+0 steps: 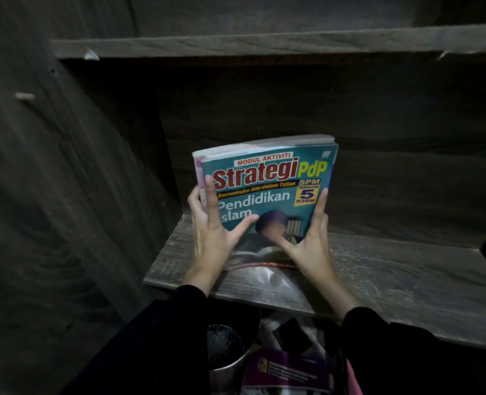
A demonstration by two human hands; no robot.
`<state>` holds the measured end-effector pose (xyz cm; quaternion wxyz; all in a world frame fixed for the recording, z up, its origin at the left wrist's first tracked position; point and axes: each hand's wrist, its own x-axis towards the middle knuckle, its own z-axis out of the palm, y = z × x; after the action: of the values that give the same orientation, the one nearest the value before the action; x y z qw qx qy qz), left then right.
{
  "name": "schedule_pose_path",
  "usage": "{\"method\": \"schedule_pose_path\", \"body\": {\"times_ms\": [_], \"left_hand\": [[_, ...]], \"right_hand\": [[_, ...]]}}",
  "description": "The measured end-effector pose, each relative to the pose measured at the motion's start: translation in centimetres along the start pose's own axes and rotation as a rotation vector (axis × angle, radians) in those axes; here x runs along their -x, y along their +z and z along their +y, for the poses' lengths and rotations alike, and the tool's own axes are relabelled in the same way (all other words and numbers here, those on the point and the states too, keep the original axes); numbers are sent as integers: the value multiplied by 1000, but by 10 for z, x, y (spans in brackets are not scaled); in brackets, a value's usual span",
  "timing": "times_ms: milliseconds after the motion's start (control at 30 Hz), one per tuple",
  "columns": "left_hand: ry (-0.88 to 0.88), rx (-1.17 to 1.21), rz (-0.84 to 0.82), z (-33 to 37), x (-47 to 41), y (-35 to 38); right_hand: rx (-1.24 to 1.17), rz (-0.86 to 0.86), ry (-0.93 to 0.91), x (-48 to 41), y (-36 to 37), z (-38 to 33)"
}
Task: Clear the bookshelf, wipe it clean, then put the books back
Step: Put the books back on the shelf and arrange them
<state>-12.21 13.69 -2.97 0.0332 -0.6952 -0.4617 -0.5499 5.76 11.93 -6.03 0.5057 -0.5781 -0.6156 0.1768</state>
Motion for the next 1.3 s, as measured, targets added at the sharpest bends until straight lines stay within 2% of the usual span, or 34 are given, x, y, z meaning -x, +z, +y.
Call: {"method": "schedule_pose_path", "body": {"times_ms": [167, 333, 533, 700, 800, 900, 1033, 1167, 1300], "left_hand": [[41, -108, 95, -8, 8, -15], [55, -199, 218, -36, 11, -44], [-50, -312, 265, -65, 3, -60], [-137, -410, 389, -68, 2, -46], [-173, -465, 444, -68, 1, -41], [-215, -504, 448, -61, 2, -39], [-215, -516, 391, -51, 6, -38], [-171, -629, 328, -57, 4, -41], [-142, -668, 330, -68, 3, -48]], "right_hand": [[-64, -125, 3, -16, 19, -10], [-176, -232, -49, -34, 70, -33], [-236, -367, -106, -66, 133, -51], [-162, -456, -155, -86, 146, -58], [-30, -435, -173, -83, 149, -63], [46, -386, -55, -65, 156, -62], [-206, -448, 142, -58, 182, -78], [-173, -533, 181, -73, 193, -91], [-212, -596, 89, -68, 183, -86]]}}
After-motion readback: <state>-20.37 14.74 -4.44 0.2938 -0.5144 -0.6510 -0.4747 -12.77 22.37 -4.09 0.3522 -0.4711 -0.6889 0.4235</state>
